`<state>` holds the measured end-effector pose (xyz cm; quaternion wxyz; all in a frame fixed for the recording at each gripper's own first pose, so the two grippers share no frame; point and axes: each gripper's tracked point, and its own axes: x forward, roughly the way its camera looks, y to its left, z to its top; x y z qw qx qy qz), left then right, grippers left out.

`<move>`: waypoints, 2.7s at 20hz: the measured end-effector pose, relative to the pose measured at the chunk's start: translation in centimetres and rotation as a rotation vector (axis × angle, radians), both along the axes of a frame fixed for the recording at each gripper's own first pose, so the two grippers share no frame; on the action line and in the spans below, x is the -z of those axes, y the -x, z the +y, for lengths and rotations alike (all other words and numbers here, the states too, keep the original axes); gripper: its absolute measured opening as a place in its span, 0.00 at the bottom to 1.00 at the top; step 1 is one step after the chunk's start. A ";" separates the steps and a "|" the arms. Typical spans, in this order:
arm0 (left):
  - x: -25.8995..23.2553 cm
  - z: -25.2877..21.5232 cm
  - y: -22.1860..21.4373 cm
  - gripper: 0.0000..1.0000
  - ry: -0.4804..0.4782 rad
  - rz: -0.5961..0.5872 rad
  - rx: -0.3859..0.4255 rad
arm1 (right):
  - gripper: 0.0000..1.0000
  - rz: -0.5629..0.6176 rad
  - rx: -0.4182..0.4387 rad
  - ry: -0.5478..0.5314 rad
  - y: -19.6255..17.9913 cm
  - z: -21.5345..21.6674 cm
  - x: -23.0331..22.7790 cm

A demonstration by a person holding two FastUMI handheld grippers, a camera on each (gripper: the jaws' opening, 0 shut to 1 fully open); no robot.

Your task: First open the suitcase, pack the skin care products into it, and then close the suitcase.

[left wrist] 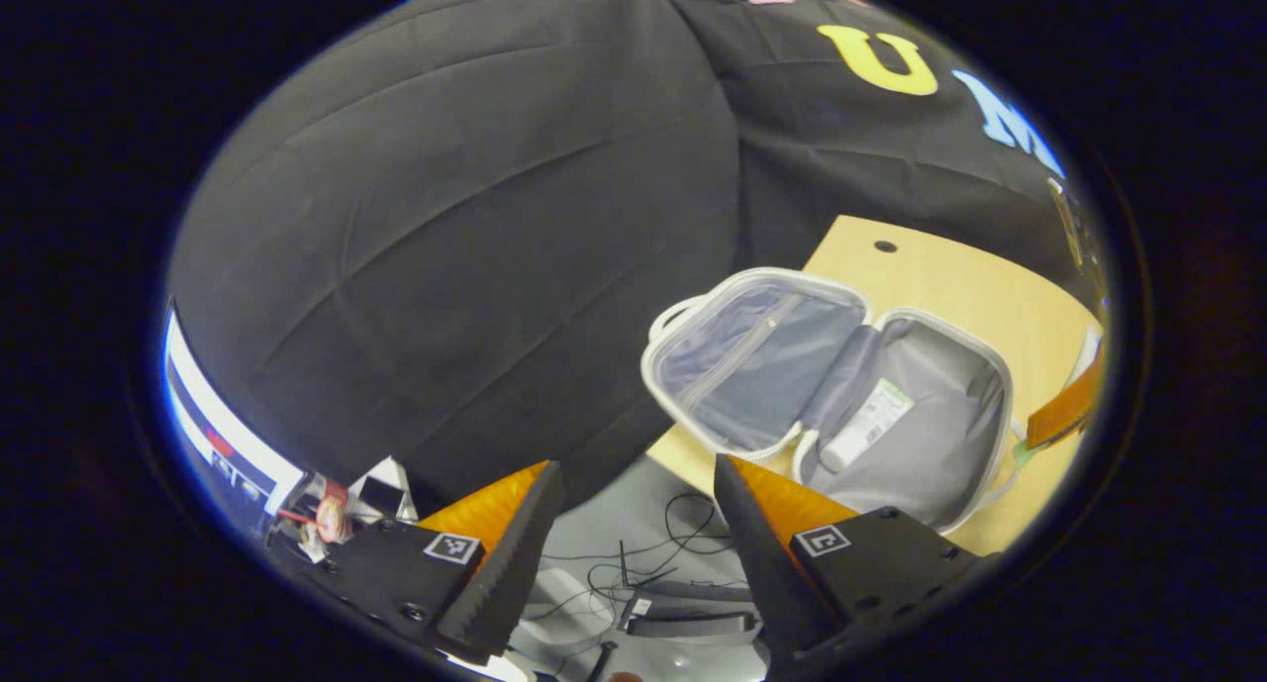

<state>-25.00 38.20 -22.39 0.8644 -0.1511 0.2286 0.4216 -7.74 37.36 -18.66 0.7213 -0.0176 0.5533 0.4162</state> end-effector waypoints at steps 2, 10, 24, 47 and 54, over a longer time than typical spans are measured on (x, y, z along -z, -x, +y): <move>1.6 -0.3 2.6 1.00 0.046 -0.014 -0.053 | 0.28 -0.006 0.020 0.121 -2.0 -0.6 2.4; 3.2 1.5 4.9 0.99 0.172 -0.087 -0.077 | 0.96 -0.137 0.177 0.068 -8.4 -3.2 1.2; -3.6 24.0 -14.6 0.99 0.233 -0.204 -0.079 | 0.94 -0.028 0.900 -0.156 -14.3 -25.1 0.3; 14.3 27.2 -33.5 0.95 0.959 -0.177 -0.032 | 0.94 0.061 1.170 -0.125 -10.5 -31.0 4.0; 11.2 26.8 -32.3 0.26 0.947 -0.318 0.023 | 0.94 0.070 1.114 -0.123 -11.2 -29.2 4.3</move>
